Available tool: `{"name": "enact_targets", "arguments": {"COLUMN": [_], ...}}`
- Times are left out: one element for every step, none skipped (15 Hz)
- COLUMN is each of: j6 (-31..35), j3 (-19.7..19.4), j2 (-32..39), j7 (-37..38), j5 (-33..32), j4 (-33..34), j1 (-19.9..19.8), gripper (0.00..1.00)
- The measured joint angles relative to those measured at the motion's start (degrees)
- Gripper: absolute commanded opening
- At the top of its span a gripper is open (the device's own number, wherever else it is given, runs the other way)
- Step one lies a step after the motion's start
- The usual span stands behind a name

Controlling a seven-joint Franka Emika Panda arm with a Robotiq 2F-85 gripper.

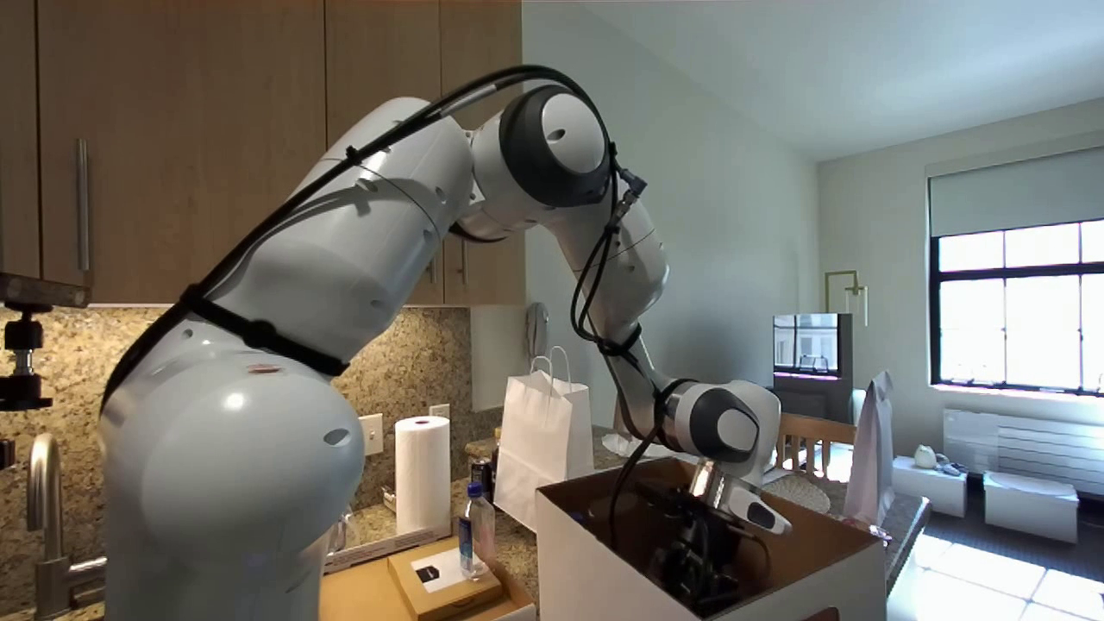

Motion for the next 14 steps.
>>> {"name": "enact_targets", "arguments": {"j6": [-1.14,-1.63,-1.66,-1.29,-0.02,2.04,4.29,6.63,8.89,11.56,13.93,16.03,18.03,21.02], "j3": [-0.10,-0.14,-0.14,-0.14,-0.12,-0.10,-0.05,0.04,0.12,0.17,0.18,0.18,0.19,0.15], "j2": [0.08,0.13,0.15,0.15,0.13,0.10,0.06,0.01,-0.02,-0.03,-0.01,0.05,0.23,0.55], "j7": [0.28,0.31,0.31,0.31,0.27,0.26,0.26,0.23,0.23,0.23,0.23,0.23,0.23,0.23], "j5": [0.00,0.00,0.00,0.00,0.00,0.00,0.00,0.00,0.00,0.00,0.00,-0.05,-0.14,-0.70], "j4": [0.53,0.93,1.21,1.47,1.66,1.79,1.93,2.03,2.08,2.10,2.10,2.10,2.10,1.97], "j1": [0.00,0.00,0.00,0.00,0.00,0.00,0.00,0.00,0.05,0.19,0.37,0.58,0.80,1.08], "gripper": [1.00,1.00,1.00,1.00,1.00,1.00,1.00,1.00,1.00,1.00,1.00,1.00,1.00,1.00]}}
